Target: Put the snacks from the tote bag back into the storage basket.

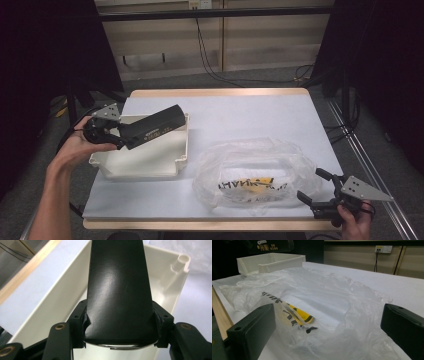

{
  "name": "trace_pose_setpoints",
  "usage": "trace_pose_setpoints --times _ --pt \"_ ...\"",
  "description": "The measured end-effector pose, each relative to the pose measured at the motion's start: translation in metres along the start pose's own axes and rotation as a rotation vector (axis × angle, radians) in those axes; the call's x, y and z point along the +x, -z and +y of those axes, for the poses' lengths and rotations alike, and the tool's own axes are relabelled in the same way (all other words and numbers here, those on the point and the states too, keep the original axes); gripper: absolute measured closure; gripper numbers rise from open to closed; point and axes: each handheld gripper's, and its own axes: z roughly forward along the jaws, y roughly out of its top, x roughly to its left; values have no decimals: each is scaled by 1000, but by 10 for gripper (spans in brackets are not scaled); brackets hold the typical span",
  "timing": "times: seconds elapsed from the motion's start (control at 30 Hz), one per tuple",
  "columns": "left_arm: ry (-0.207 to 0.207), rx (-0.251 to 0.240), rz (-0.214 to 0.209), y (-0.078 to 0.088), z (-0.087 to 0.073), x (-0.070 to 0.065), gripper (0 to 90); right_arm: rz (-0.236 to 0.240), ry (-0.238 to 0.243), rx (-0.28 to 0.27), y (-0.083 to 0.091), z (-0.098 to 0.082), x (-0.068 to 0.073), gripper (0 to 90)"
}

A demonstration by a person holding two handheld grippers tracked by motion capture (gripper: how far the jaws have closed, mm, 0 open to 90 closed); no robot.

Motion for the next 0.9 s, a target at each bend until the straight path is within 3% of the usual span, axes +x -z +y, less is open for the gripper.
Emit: trace_pose_setpoints --times 0.17,0.3,0.5,0.9 --pt "21 38 -12 -7 -14 2 431 2 -2 5 0 0 0 0" --pt "26 18 -27 -14 -21 7 432 -1 -8 8 -1 0 -1 0" --pt "-14 40 -31 -20 -23 10 432 3 -4 12 -3 0 -1 0" --pt "-14 92 -82 -43 -28 16 433 2 -5 6 -2 0 -2 0"
